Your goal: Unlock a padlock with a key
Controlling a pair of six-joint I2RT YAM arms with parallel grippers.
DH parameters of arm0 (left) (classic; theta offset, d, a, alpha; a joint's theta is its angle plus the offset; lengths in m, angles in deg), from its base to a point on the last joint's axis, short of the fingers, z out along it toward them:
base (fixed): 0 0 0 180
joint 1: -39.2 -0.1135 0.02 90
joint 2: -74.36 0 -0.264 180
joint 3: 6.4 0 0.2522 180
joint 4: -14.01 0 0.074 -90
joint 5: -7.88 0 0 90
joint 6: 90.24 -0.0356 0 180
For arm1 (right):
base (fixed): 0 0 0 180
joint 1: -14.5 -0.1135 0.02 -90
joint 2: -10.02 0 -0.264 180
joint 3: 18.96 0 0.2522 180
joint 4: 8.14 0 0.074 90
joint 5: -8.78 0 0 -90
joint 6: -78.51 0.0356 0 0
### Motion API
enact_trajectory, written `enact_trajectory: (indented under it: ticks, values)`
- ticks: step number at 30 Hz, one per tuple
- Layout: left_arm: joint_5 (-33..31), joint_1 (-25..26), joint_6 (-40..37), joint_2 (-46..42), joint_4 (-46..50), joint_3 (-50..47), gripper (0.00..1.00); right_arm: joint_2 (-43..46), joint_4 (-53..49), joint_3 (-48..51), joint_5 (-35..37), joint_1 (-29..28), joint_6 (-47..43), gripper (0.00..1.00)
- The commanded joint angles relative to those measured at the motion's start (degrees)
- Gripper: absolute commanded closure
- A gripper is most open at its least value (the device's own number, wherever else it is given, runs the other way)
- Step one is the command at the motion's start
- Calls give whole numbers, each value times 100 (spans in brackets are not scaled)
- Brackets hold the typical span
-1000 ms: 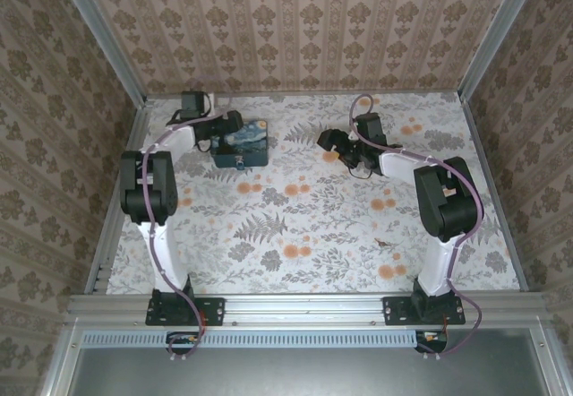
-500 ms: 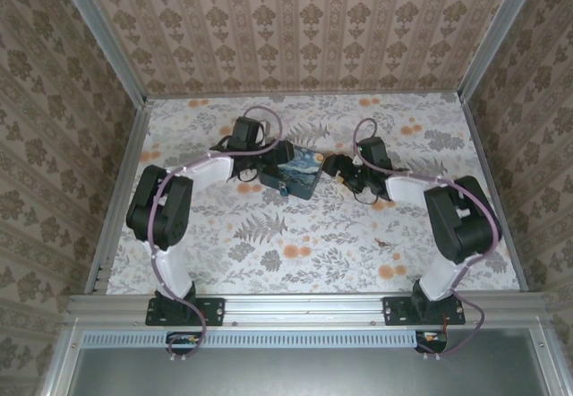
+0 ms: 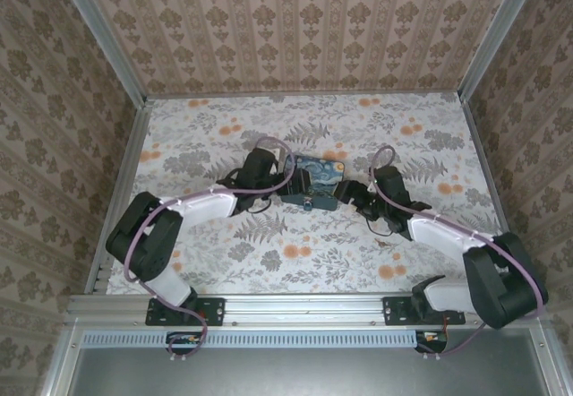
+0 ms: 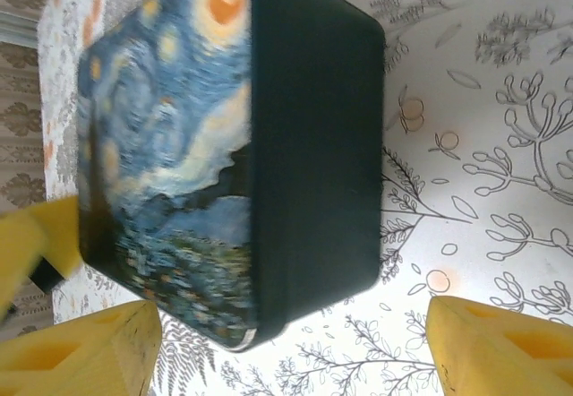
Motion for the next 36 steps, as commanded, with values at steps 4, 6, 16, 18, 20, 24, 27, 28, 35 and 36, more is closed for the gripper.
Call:
enact_trajectory:
  ticks: [4, 6, 16, 18, 20, 24, 27, 28, 35, 36]
  values:
    - [-747, -36, 140, -969, -106, -586, 0, 226, -849, -307, 524, -17, -324, 20]
    - [-874, -115, 21, -1140, 31, -607, 0, 95, -902, -428, 562, -23, -378, 20]
    - [-282, -516, -250, -695, 486, -18, 0, -964, -561, -1170, 379, 1, -346, 19]
    - [-126, -516, -279, -506, 498, 112, 0, -1224, -422, -1349, 254, 1, -268, 20]
    - [-12, -507, -213, -337, 471, 198, 0, -1431, -316, -1477, 166, 1, -215, 19]
    - [240, -447, -196, -2, 329, 325, 0, -1760, -60, -1642, -6, -6, -85, 20]
    - [412, -372, -170, 203, 189, 378, 0, -1940, 133, -1704, -89, -17, 8, 20]
    - [430, -346, -173, 231, 134, 365, 0, -2005, 179, -1728, -115, -25, 36, 20]
    - [514, -227, -109, 230, -396, 72, 0, -2230, 296, -1829, -199, -158, 45, 21]
    - [522, -217, -81, 194, -442, 7, 0, -2243, 295, -1846, -209, -189, 46, 21]
